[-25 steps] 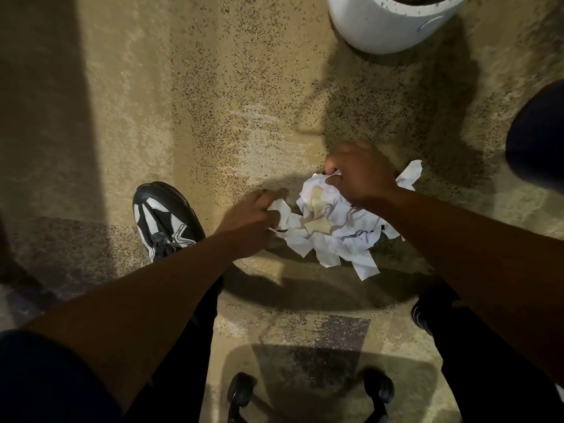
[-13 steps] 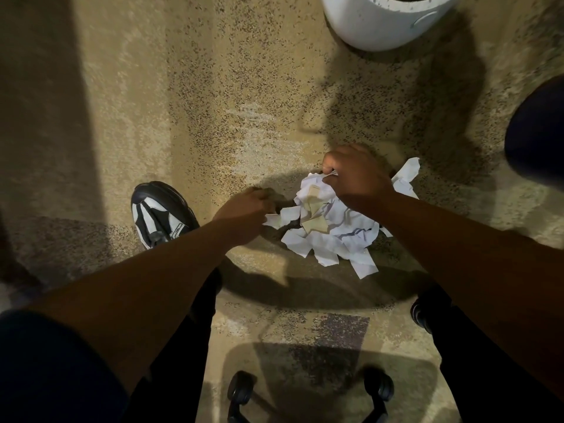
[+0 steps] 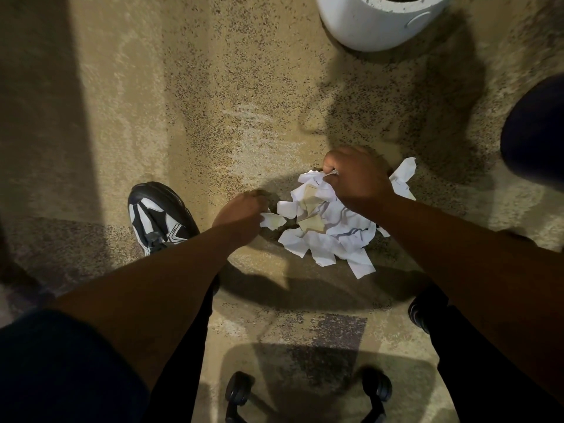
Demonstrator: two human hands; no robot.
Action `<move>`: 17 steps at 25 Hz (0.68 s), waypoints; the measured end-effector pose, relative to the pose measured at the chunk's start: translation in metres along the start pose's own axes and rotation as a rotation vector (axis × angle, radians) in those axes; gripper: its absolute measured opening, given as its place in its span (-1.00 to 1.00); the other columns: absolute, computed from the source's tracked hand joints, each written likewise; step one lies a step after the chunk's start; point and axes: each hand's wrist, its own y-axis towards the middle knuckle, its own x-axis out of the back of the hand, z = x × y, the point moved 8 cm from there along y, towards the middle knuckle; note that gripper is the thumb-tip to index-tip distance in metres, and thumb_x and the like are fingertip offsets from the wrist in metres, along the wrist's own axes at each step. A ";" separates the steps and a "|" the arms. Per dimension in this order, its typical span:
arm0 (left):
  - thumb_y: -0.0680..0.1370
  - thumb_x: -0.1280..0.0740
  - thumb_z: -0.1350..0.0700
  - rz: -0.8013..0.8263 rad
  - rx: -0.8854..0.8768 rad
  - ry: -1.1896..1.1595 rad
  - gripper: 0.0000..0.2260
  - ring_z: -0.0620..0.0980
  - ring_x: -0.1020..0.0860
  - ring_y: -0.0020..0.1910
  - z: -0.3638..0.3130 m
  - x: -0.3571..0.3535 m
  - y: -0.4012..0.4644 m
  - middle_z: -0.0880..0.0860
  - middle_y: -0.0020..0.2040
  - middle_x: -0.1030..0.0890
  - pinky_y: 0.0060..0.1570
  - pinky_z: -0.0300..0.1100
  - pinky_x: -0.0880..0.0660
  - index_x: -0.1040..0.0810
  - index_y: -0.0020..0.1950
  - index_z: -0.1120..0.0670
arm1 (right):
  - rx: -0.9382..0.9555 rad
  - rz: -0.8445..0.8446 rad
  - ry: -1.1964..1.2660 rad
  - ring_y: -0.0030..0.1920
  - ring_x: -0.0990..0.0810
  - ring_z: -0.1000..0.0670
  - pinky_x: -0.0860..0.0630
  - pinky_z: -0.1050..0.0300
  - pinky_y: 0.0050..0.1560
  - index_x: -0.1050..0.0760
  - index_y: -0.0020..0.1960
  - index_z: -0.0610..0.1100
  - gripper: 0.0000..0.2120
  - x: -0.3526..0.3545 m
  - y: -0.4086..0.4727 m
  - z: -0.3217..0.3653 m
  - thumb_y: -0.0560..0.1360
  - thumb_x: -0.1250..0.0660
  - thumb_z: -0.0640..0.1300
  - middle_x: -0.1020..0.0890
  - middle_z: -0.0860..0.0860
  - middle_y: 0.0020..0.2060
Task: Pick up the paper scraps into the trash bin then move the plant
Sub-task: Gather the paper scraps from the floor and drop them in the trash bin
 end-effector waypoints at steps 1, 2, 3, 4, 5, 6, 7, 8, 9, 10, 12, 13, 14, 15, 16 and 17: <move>0.51 -0.35 0.22 0.019 0.046 -0.054 -0.84 0.09 -0.58 -0.13 0.002 0.001 -0.001 -0.01 -0.15 -0.54 -0.35 -0.18 -0.30 -0.45 -0.10 -0.03 | 0.004 -0.020 -0.003 -0.03 -0.51 -0.14 -0.32 0.10 -0.01 -0.54 -0.05 -0.16 -0.94 0.003 -0.002 0.001 0.54 -0.40 -0.19 -0.63 -0.09 -0.08; 0.51 -0.35 0.20 0.033 0.082 -0.131 -0.81 0.05 -0.56 -0.19 0.003 0.002 -0.002 -0.04 -0.19 -0.52 -0.36 -0.19 -0.28 -0.40 -0.06 -0.07 | 0.010 -0.046 0.001 -0.04 -0.53 -0.14 -0.29 0.13 -0.01 -0.55 -0.04 -0.17 -0.94 0.006 -0.003 0.001 0.53 -0.41 -0.20 -0.63 -0.09 -0.08; 0.50 -0.36 0.18 0.041 0.087 -0.219 -0.77 0.00 -0.55 -0.21 0.000 0.005 -0.004 -0.05 -0.19 -0.53 -0.36 -0.20 -0.30 -0.39 0.01 -0.09 | 0.009 -0.070 0.010 -0.05 -0.54 -0.14 -0.27 0.14 -0.02 -0.55 -0.03 -0.17 -0.93 0.010 -0.005 -0.001 0.53 -0.42 -0.20 -0.64 -0.10 -0.09; 0.50 -0.38 0.18 0.041 0.064 -0.305 -0.72 -0.06 -0.56 -0.22 -0.008 0.010 -0.006 -0.06 -0.15 -0.56 -0.36 -0.21 -0.35 -0.40 0.11 -0.08 | -0.011 -0.089 0.029 -0.07 -0.54 -0.15 -0.27 0.14 -0.04 -0.55 -0.04 -0.18 -0.93 0.013 -0.005 -0.004 0.52 -0.42 -0.21 -0.64 -0.11 -0.11; 0.50 -0.40 0.20 0.025 0.032 -0.378 -0.69 -0.10 -0.56 -0.20 -0.016 0.017 -0.006 -0.06 -0.10 -0.59 -0.34 -0.22 -0.39 -0.44 0.19 -0.03 | -0.059 -0.109 0.067 -0.09 -0.54 -0.15 -0.29 0.13 -0.08 -0.55 -0.05 -0.18 -0.94 0.016 -0.006 -0.010 0.52 -0.42 -0.22 -0.63 -0.12 -0.13; 0.50 -0.43 0.21 -0.004 0.001 -0.442 -0.71 -0.10 -0.57 -0.19 -0.024 0.025 -0.004 -0.03 -0.08 -0.60 -0.30 -0.20 -0.42 -0.51 0.19 0.05 | -0.141 -0.131 0.129 -0.10 -0.55 -0.14 -0.31 0.12 -0.13 -0.55 -0.07 -0.17 -0.95 0.018 -0.007 -0.020 0.53 -0.41 -0.22 -0.63 -0.12 -0.15; 0.50 -0.45 0.23 -0.030 -0.015 -0.491 -0.80 -0.05 -0.58 -0.17 -0.032 0.032 0.001 0.02 -0.06 -0.62 -0.24 -0.17 -0.45 -0.59 0.12 0.12 | -0.240 -0.160 0.211 -0.11 -0.55 -0.10 -0.32 0.12 -0.17 -0.55 -0.07 -0.15 -0.96 0.019 -0.009 -0.032 0.54 -0.40 -0.21 -0.62 -0.10 -0.16; 0.50 -0.46 0.26 -0.047 -0.027 -0.539 -0.88 0.00 -0.58 -0.13 -0.040 0.038 0.006 0.07 -0.06 -0.63 -0.17 -0.13 -0.48 -0.64 0.02 0.18 | -0.338 -0.188 0.292 -0.09 -0.57 -0.07 -0.34 0.14 -0.17 -0.57 -0.05 -0.12 -0.98 0.020 -0.011 -0.043 0.55 -0.39 -0.19 -0.63 -0.07 -0.15; 0.48 -0.48 0.27 -0.055 -0.042 -0.576 -0.92 0.04 -0.57 -0.06 -0.050 0.043 0.011 0.11 -0.03 -0.63 -0.08 -0.10 -0.49 -0.65 -0.05 0.23 | -0.412 -0.220 0.357 -0.04 -0.59 -0.04 -0.40 0.15 -0.11 -0.59 0.00 -0.11 -0.96 0.021 -0.015 -0.052 0.56 -0.39 -0.17 -0.65 -0.05 -0.09; 0.47 -0.50 0.28 -0.058 -0.061 -0.591 -0.92 0.07 -0.55 0.04 -0.060 0.047 0.016 0.13 0.01 -0.62 0.03 -0.10 -0.48 -0.66 -0.08 0.25 | -0.458 -0.253 0.399 0.04 -0.61 -0.04 -0.48 0.12 0.00 -0.62 0.08 -0.12 -0.89 0.023 -0.019 -0.058 0.57 -0.39 -0.15 -0.67 -0.06 -0.01; 0.45 -0.51 0.29 -0.049 -0.076 -0.591 -0.90 0.12 -0.50 0.21 -0.080 0.053 0.027 0.19 0.13 -0.59 0.19 -0.14 -0.43 -0.66 -0.08 0.29 | -0.512 -0.312 0.449 0.13 -0.61 -0.03 -0.53 0.04 0.17 -0.62 0.20 -0.15 -0.77 0.028 -0.027 -0.067 0.56 -0.41 -0.13 -0.69 -0.08 0.11; 0.46 -0.51 0.30 -0.038 -0.052 -0.621 -0.90 0.11 -0.52 0.21 -0.087 0.054 0.031 0.21 0.15 -0.59 0.14 -0.17 -0.46 -0.65 -0.07 0.31 | -0.536 -0.341 0.468 0.11 -0.61 -0.02 -0.54 0.04 0.17 -0.62 0.21 -0.16 -0.74 0.032 -0.031 -0.071 0.55 -0.42 -0.11 -0.69 -0.08 0.11; 0.48 -0.49 0.31 -0.019 -0.011 -0.682 -0.91 0.07 -0.58 0.12 -0.092 0.054 0.035 0.21 0.10 -0.61 0.00 -0.17 -0.51 -0.64 -0.07 0.31 | -0.558 -0.363 0.482 0.08 -0.62 0.00 -0.56 0.04 0.15 -0.63 0.21 -0.16 -0.73 0.034 -0.035 -0.074 0.54 -0.43 -0.10 -0.70 -0.08 0.09; 0.50 -0.48 0.31 0.002 0.027 -0.757 -0.93 -0.01 -0.63 -0.05 -0.097 0.055 0.036 0.20 0.01 -0.63 -0.16 -0.14 -0.54 -0.62 -0.09 0.29 | -0.578 -0.377 0.497 0.05 -0.63 0.00 -0.59 0.01 0.14 -0.64 0.20 -0.17 -0.73 0.036 -0.038 -0.077 0.54 -0.44 -0.09 -0.71 -0.08 0.07; 0.51 -0.47 0.30 0.022 0.055 -0.827 -0.93 -0.10 -0.63 -0.20 -0.102 0.056 0.036 0.17 -0.06 -0.64 -0.27 -0.14 -0.55 -0.60 -0.09 0.27 | -0.600 -0.390 0.525 0.04 -0.66 -0.01 -0.61 -0.02 0.12 -0.64 0.19 -0.17 -0.73 0.039 -0.042 -0.079 0.54 -0.44 -0.08 -0.72 -0.08 0.06; 0.53 -0.46 0.28 0.038 0.071 -0.888 -0.92 -0.10 -0.62 -0.23 -0.107 0.058 0.036 0.19 -0.06 -0.66 -0.27 -0.10 -0.58 -0.60 -0.07 0.29 | -0.624 -0.410 0.581 0.02 -0.68 -0.01 -0.63 -0.03 0.10 -0.65 0.19 -0.17 -0.73 0.042 -0.048 -0.080 0.54 -0.44 -0.08 -0.72 -0.06 0.03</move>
